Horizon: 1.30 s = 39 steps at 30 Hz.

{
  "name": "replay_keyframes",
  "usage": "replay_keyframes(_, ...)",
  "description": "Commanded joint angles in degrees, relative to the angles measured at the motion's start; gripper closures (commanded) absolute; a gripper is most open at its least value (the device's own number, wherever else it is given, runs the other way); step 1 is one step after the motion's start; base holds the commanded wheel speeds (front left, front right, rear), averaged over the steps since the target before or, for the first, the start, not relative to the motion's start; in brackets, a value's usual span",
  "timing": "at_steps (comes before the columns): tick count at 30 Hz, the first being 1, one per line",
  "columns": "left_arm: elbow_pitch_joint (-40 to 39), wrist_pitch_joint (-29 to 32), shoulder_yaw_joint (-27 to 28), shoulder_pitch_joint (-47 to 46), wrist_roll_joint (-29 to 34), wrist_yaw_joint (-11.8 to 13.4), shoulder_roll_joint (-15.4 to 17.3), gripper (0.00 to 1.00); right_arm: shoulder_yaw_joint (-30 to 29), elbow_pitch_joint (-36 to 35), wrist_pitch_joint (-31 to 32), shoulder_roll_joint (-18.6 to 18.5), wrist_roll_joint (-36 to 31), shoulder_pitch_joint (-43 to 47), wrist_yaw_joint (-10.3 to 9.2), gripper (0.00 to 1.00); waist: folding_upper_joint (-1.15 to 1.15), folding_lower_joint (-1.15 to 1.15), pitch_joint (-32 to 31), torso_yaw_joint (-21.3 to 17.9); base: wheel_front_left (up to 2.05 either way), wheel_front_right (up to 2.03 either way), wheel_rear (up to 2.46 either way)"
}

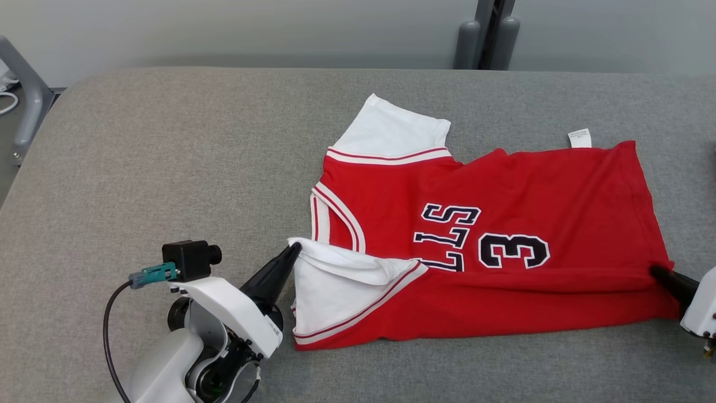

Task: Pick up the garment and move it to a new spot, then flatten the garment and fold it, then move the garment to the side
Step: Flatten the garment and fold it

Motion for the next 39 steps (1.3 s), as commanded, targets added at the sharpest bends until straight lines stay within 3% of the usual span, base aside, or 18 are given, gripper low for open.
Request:
replay_keyframes(1,0.9,-0.5,0.0,-1.0,0.2,-0.2,-0.2,1.00,0.4,0.9,-0.5,-0.1,0.9,-0.7,-0.01,0.00,0.00,0.00,0.0,0.1,0.00,0.00,0.00)
replay_keyframes(2,1.4,-0.6,-0.2,-1.2,0.3,-0.2,-0.4,0.81,0.6,1.2,-0.7,-0.1,1.1,-0.9,-0.01,0.00,0.00,0.00,0.0,0.2,0.00,0.00,0.00)
replay_keyframes(3,2.2,-0.7,-0.1,-1.3,0.3,0.0,-0.7,0.18,0.9,1.5,-1.1,-0.2,1.4,-1.2,-0.01,0.00,0.00,0.00,0.0,0.2,0.00,0.00,0.00)
replay_keyframes(4,3.1,-0.3,-0.2,-1.3,0.0,0.5,-1.0,0.00,1.1,1.8,-1.4,-0.2,1.6,-1.3,-0.02,0.00,0.00,0.00,-0.1,0.2,0.00,0.00,0.00)
replay_keyframes(11,5.8,-5.8,0.8,-1.8,2.2,1.6,-2.6,0.00,2.2,2.1,-8.5,-0.5,1.4,-2.3,-0.01,0.00,0.00,0.00,-1.0,0.2,0.00,0.00,0.00)
replay_keyframes(19,6.4,-10.4,4.0,-0.9,7.3,4.2,-4.0,0.00,3.8,0.7,-21.9,-1.2,-2.0,-1.8,-0.01,0.00,0.00,0.00,-2.8,0.0,0.00,0.00,0.00)
replay_keyframes(26,-0.6,-10.7,16.1,5.6,21.2,7.3,-8.6,0.00,3.7,0.5,-34.5,0.1,-7.4,2.2,-0.01,0.00,0.00,0.00,-5.3,-0.1,0.00,0.00,0.00)
replay_keyframes(29,-3.8,-10.7,21.5,9.8,27.3,7.0,-11.6,0.00,-1.1,-1.0,-35.3,2.0,-12.0,3.9,-0.01,0.00,0.00,0.00,-6.4,-0.5,0.00,0.00,0.00)
replay_keyframes(35,-9.8,-10.7,31.7,17.3,37.2,4.9,-15.2,0.00,-16.6,-10.4,-35.2,10.6,-24.8,12.8,-0.01,0.00,0.00,0.00,-8.0,-1.1,0.00,0.00,0.00)
replay_keyframes(39,-10.4,-10.7,32.9,20.7,39.9,4.2,-15.7,0.00,-22.0,-14.5,-35.2,15.9,-29.7,18.0,-0.02,0.00,0.00,0.00,-8.7,-1.2,0.00,0.00,0.00)
